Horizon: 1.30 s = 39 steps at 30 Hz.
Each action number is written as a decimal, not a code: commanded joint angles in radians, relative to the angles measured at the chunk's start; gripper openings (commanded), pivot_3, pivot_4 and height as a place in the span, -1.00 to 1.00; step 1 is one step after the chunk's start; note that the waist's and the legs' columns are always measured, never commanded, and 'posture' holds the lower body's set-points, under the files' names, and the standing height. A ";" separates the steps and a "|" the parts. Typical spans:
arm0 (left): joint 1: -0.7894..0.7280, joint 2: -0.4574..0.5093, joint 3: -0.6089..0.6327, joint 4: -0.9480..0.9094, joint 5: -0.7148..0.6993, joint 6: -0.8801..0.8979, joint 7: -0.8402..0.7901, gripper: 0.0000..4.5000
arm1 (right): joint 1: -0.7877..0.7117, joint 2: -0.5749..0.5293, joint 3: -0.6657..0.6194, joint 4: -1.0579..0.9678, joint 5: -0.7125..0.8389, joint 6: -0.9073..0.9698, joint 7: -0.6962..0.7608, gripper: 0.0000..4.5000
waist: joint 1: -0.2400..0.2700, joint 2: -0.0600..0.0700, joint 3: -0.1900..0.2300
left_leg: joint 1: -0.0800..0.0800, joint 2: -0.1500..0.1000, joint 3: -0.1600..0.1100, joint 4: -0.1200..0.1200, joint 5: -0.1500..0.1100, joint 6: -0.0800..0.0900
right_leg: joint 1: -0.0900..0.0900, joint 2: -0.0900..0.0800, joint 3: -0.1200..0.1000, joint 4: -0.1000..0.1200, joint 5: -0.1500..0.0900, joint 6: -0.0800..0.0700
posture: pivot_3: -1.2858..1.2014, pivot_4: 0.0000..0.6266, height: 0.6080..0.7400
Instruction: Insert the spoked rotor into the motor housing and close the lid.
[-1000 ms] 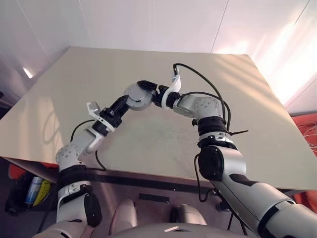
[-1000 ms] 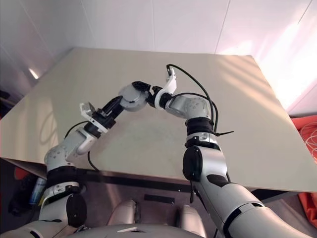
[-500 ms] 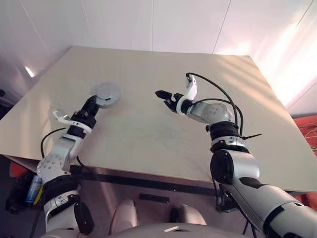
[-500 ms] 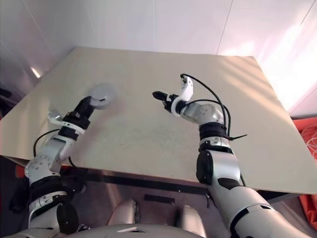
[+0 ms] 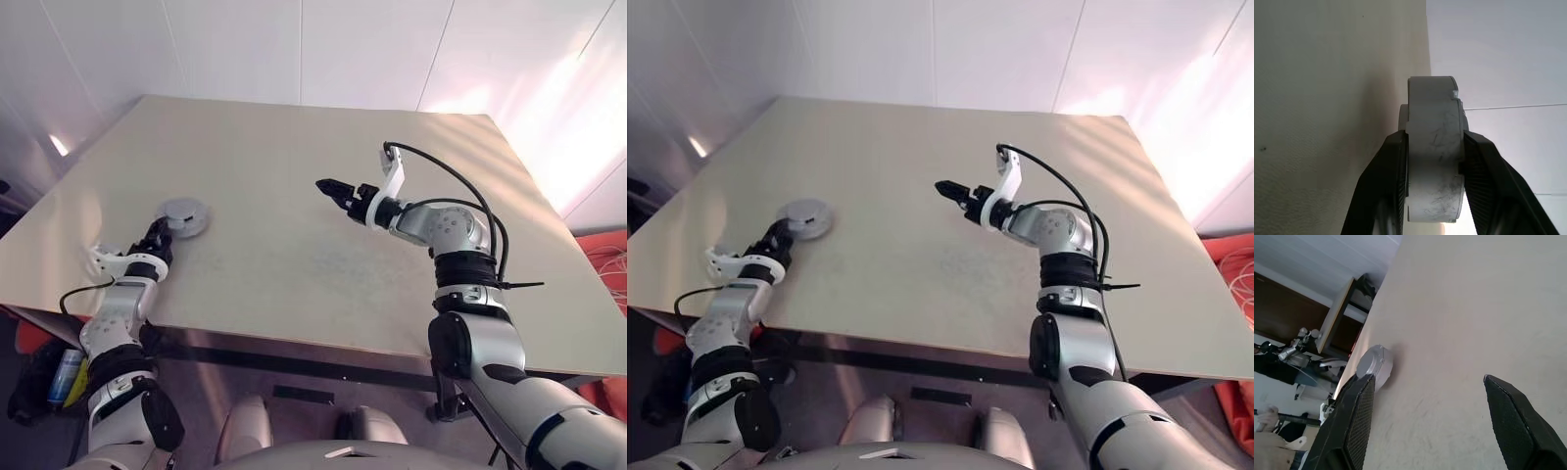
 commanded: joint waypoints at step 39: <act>0.053 0.227 -0.464 -0.361 0.496 -0.060 -0.330 0.41 | 0.132 -0.117 0.273 -0.171 -0.269 -0.495 0.288 0.78 | 0.030 -0.003 -0.003 | 0.003 -0.001 0.001 -0.005 0.001 -0.002 | -0.002 -0.002 0.005 0.000 0.000 -0.004 | 0.03 -1.00 1.00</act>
